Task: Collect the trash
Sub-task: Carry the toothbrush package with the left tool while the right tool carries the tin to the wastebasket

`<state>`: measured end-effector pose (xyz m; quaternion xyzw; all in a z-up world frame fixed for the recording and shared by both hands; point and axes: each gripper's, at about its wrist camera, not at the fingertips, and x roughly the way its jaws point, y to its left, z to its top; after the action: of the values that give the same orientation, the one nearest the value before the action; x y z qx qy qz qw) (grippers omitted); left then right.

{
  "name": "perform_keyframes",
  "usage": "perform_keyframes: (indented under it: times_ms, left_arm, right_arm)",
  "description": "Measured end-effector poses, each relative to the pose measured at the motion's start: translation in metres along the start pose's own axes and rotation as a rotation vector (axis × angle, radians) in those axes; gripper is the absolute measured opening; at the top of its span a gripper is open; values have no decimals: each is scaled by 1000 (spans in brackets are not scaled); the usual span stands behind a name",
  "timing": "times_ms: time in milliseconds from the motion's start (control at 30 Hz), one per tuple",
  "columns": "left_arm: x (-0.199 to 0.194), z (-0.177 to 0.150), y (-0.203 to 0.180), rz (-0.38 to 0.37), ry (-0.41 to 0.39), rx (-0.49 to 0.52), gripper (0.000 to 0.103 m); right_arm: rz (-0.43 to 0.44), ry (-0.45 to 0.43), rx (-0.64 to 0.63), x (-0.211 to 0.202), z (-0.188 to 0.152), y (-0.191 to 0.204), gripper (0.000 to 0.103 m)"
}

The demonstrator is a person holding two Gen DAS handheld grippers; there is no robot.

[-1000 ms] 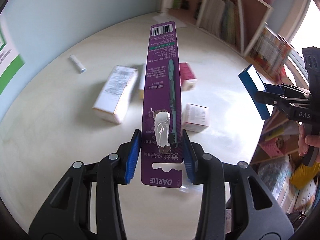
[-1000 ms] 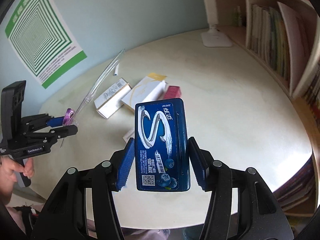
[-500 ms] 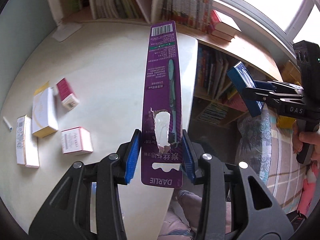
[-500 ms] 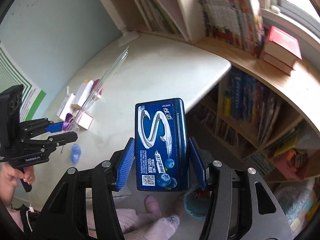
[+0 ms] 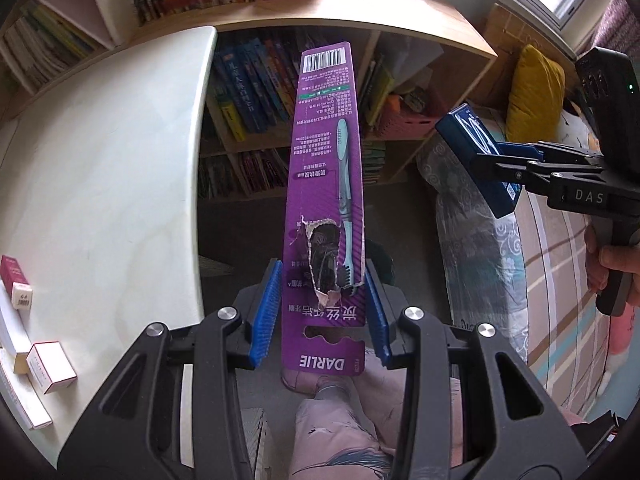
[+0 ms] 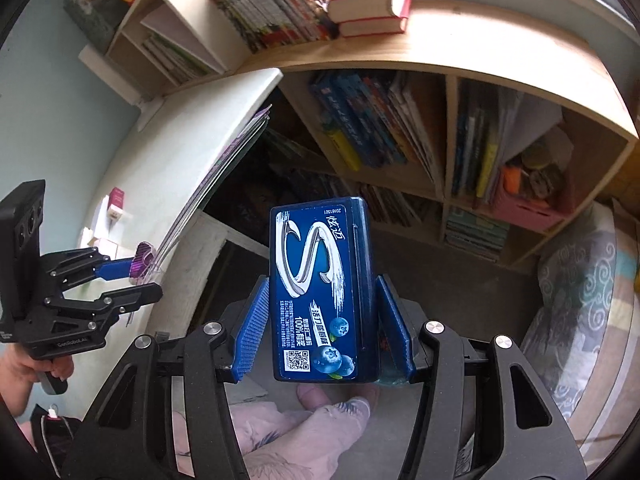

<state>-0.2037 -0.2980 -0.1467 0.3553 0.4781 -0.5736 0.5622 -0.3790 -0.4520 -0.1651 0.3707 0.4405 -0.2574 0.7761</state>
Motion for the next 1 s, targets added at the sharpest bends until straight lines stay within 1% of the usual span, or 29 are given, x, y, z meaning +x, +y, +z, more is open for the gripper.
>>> perform_keyframes:
  times_ms: [167,433,800,933,1000]
  left_arm:
    - [26,-1,-18,-24,62,54,37]
    - [73,-14,-41,-42,175,131,37]
    - [131,-38,-57,-43,320,184,37]
    - [158,-46,-61,-33,376,216,37]
    - [170,-49,-63,-29,391,228,37]
  right_arm:
    - [-23,10,86,3,-27,-22,54]
    - [-33,27,200,18,-67,-47,54]
    - [3,66,349,74,-108,-80,54]
    - [17,76,409,95,-120,-95,54]
    - [23,84,437,105,-127,-102,54]
